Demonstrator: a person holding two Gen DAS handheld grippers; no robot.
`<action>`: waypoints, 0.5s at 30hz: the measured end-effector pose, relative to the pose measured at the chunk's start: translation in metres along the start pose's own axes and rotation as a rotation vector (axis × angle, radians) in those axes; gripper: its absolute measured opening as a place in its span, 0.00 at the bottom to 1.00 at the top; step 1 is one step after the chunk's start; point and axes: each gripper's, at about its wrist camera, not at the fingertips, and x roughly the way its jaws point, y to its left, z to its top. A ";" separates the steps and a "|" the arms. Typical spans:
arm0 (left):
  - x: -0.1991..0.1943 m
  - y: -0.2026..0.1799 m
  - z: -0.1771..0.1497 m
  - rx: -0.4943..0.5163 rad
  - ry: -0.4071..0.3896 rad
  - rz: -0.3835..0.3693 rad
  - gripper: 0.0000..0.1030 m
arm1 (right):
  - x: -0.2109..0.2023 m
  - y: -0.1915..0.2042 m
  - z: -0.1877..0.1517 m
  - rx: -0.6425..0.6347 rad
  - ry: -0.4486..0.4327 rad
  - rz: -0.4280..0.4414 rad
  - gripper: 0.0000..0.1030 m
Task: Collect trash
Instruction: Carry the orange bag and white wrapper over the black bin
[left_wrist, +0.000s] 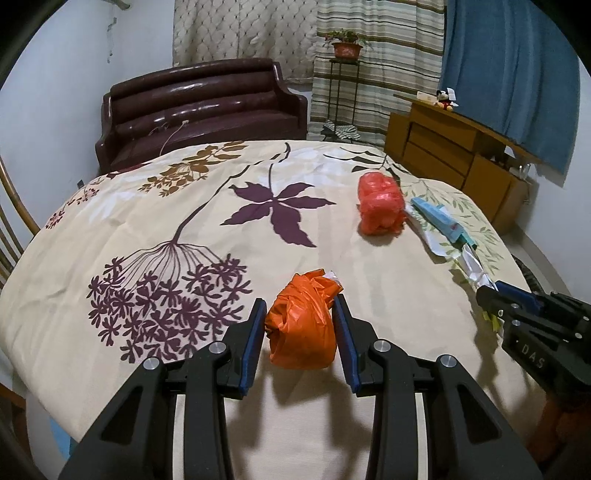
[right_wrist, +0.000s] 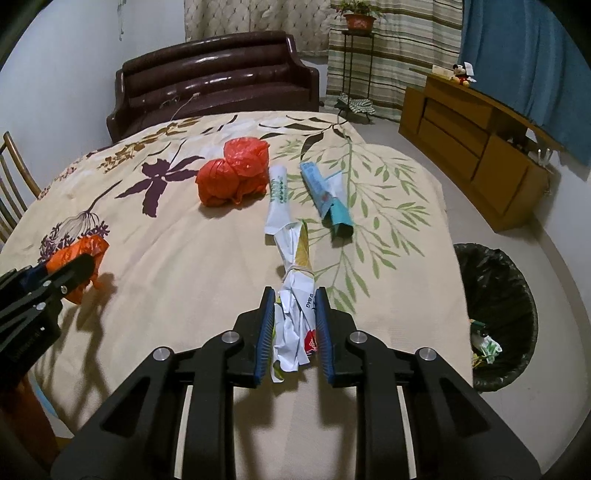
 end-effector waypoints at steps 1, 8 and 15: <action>-0.001 -0.002 0.000 0.001 -0.002 -0.003 0.36 | -0.002 -0.002 0.000 0.003 -0.004 0.000 0.21; -0.007 -0.023 0.007 0.026 -0.027 -0.027 0.36 | -0.013 -0.021 0.004 0.028 -0.042 -0.013 0.21; -0.010 -0.049 0.016 0.051 -0.050 -0.054 0.36 | -0.021 -0.052 0.007 0.065 -0.070 -0.048 0.21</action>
